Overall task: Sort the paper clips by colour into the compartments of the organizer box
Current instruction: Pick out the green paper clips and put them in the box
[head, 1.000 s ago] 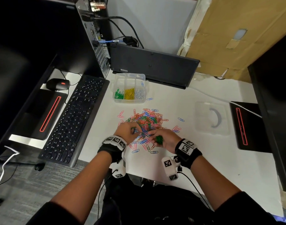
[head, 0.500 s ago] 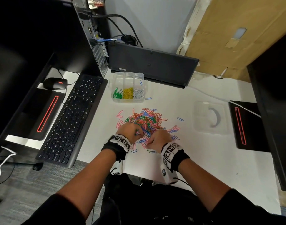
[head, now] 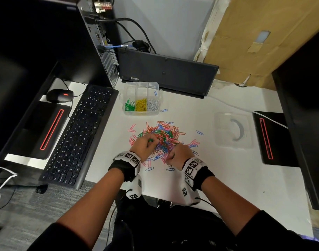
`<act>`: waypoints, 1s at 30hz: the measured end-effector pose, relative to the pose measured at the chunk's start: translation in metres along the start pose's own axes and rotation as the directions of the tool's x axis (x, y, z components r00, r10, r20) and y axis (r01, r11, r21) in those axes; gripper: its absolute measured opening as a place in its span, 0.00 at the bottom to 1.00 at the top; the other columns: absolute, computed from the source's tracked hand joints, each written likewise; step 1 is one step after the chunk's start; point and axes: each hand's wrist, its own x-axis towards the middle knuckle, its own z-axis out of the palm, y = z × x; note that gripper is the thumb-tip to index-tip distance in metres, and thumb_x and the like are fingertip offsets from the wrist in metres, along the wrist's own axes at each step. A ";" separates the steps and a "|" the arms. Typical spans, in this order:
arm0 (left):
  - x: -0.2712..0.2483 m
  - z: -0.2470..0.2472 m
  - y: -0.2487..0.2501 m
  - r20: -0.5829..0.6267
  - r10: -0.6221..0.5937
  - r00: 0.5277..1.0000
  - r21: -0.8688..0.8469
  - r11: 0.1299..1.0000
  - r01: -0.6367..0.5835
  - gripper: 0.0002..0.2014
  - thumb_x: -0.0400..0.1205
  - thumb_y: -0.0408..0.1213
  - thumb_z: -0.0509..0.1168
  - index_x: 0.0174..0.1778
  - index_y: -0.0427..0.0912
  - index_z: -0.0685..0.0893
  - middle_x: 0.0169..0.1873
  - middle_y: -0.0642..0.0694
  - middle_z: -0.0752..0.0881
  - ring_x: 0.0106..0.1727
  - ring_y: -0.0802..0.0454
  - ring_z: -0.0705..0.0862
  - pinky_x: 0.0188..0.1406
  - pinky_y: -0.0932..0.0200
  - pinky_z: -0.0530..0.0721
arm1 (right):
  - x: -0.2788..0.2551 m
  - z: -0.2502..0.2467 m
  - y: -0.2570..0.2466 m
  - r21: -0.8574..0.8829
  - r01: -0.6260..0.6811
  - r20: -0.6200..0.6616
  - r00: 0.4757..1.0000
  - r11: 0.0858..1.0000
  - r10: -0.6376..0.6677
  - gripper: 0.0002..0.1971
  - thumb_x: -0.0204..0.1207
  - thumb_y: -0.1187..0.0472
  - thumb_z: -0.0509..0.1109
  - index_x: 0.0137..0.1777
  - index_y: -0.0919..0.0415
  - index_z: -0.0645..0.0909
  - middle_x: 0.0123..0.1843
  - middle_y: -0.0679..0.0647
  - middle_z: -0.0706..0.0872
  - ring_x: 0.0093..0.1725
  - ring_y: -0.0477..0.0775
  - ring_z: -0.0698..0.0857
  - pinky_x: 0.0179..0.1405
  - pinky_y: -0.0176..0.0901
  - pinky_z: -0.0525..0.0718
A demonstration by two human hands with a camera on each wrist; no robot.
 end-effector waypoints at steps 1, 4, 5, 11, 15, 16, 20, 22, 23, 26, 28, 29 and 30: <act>0.002 0.000 -0.001 -0.008 -0.030 1.000 -0.019 0.999 0.030 0.05 0.86 0.40 0.61 0.44 0.47 0.77 0.28 0.50 0.76 0.27 0.55 0.72 0.29 0.60 0.74 | 0.000 0.000 0.000 0.013 -0.001 0.009 1.000 1.000 0.001 0.07 0.72 0.55 0.79 0.42 0.58 0.93 0.40 0.52 0.93 0.43 0.49 0.89 0.49 0.41 0.88; 0.003 -0.001 -0.001 -0.019 -0.108 0.994 -0.089 0.990 0.106 0.08 0.88 0.39 0.55 0.44 0.44 0.72 0.34 0.47 0.75 0.35 0.50 0.73 0.39 0.55 0.72 | 0.005 -0.003 0.006 0.132 -0.007 0.047 0.999 0.991 0.000 0.11 0.73 0.51 0.78 0.42 0.60 0.92 0.36 0.56 0.90 0.34 0.48 0.84 0.39 0.43 0.86; 0.003 -0.002 0.000 -0.038 -0.134 0.990 -0.115 0.985 0.129 0.10 0.89 0.39 0.53 0.44 0.42 0.71 0.34 0.48 0.74 0.37 0.50 0.72 0.40 0.54 0.70 | 0.007 -0.006 0.009 0.225 -0.024 0.080 0.997 0.974 0.007 0.11 0.73 0.51 0.78 0.43 0.60 0.92 0.33 0.55 0.88 0.31 0.47 0.81 0.34 0.42 0.84; 0.005 -0.009 -0.018 -0.178 -0.286 0.942 -0.316 0.923 0.221 0.19 0.82 0.59 0.55 0.32 0.51 0.74 0.26 0.48 0.75 0.30 0.47 0.72 0.35 0.48 0.71 | -0.002 -0.018 0.013 0.886 -0.345 0.377 0.925 0.311 -0.048 0.05 0.81 0.66 0.69 0.45 0.66 0.82 0.36 0.57 0.86 0.33 0.49 0.85 0.30 0.35 0.85; 0.005 -0.016 -0.024 -0.189 -0.365 0.912 -0.428 0.866 0.258 0.11 0.85 0.51 0.59 0.39 0.51 0.71 0.27 0.47 0.79 0.27 0.49 0.75 0.28 0.56 0.72 | 0.004 -0.020 0.009 0.934 -0.321 0.334 0.940 0.158 -0.064 0.05 0.79 0.68 0.69 0.41 0.65 0.81 0.37 0.59 0.84 0.30 0.48 0.84 0.28 0.33 0.86; 0.005 -0.018 -0.023 -0.198 -0.358 0.912 -0.418 0.873 0.252 0.10 0.86 0.47 0.59 0.42 0.48 0.71 0.28 0.46 0.79 0.27 0.49 0.75 0.28 0.57 0.72 | 0.006 -0.020 0.007 0.937 -0.313 0.328 0.942 0.158 -0.077 0.04 0.76 0.68 0.71 0.41 0.65 0.81 0.37 0.59 0.83 0.29 0.47 0.83 0.28 0.33 0.86; 0.009 -0.027 -0.024 -0.268 -0.309 0.912 -0.200 0.944 0.261 0.08 0.87 0.41 0.58 0.56 0.41 0.77 0.42 0.46 0.83 0.40 0.49 0.81 0.43 0.59 0.74 | 0.016 -0.021 -0.001 0.946 -0.321 0.325 0.934 0.051 -0.150 0.11 0.78 0.69 0.67 0.59 0.67 0.84 0.38 0.56 0.82 0.32 0.48 0.81 0.31 0.35 0.86; 0.009 -0.031 -0.025 -0.300 -0.295 0.907 -0.106 0.955 0.276 0.09 0.86 0.41 0.61 0.58 0.42 0.79 0.39 0.48 0.83 0.42 0.48 0.80 0.44 0.60 0.74 | 0.020 -0.024 -0.008 0.939 -0.343 0.339 0.926 0.005 -0.167 0.11 0.81 0.68 0.64 0.58 0.68 0.85 0.39 0.56 0.81 0.34 0.50 0.81 0.32 0.36 0.87; 0.010 -0.032 -0.028 -0.321 -0.291 0.901 -0.060 0.956 0.287 0.08 0.84 0.41 0.64 0.57 0.43 0.80 0.35 0.49 0.81 0.40 0.48 0.80 0.43 0.60 0.75 | 0.021 -0.025 -0.011 0.935 -0.354 0.348 0.923 -0.006 -0.166 0.10 0.81 0.66 0.64 0.54 0.68 0.86 0.39 0.57 0.80 0.35 0.51 0.82 0.32 0.37 0.87; 0.012 -0.035 -0.032 -0.354 -0.296 0.887 0.041 0.943 0.330 0.09 0.79 0.46 0.71 0.50 0.47 0.83 0.32 0.50 0.81 0.36 0.49 0.80 0.41 0.60 0.78 | 0.029 -0.029 -0.018 0.924 -0.367 0.380 0.912 0.108 -0.153 0.14 0.82 0.55 0.67 0.43 0.64 0.87 0.37 0.55 0.81 0.34 0.50 0.81 0.24 0.36 0.84; 0.014 -0.035 -0.032 -0.347 -0.301 0.888 0.100 0.930 0.354 0.10 0.76 0.50 0.73 0.44 0.49 0.85 0.31 0.52 0.82 0.35 0.51 0.81 0.39 0.61 0.79 | 0.037 -0.028 -0.024 0.896 -0.331 0.374 0.922 0.296 -0.100 0.13 0.82 0.53 0.69 0.45 0.63 0.86 0.34 0.52 0.80 0.31 0.47 0.78 0.20 0.33 0.77; 0.014 -0.034 -0.030 -0.341 -0.301 0.891 0.117 0.926 0.358 0.10 0.75 0.51 0.74 0.42 0.49 0.86 0.30 0.52 0.82 0.35 0.52 0.81 0.39 0.62 0.78 | 0.042 -0.027 -0.027 0.865 -0.287 0.340 0.939 0.411 -0.060 0.12 0.83 0.54 0.68 0.48 0.63 0.87 0.32 0.51 0.78 0.28 0.46 0.75 0.18 0.33 0.72; 0.015 -0.034 -0.027 -0.333 -0.304 0.893 0.129 0.923 0.362 0.09 0.75 0.51 0.74 0.41 0.49 0.87 0.30 0.53 0.83 0.35 0.53 0.81 0.38 0.62 0.78 | 0.048 -0.025 -0.030 0.818 -0.225 0.283 0.959 0.530 -0.030 0.11 0.84 0.57 0.66 0.53 0.63 0.87 0.30 0.50 0.76 0.27 0.45 0.72 0.18 0.33 0.68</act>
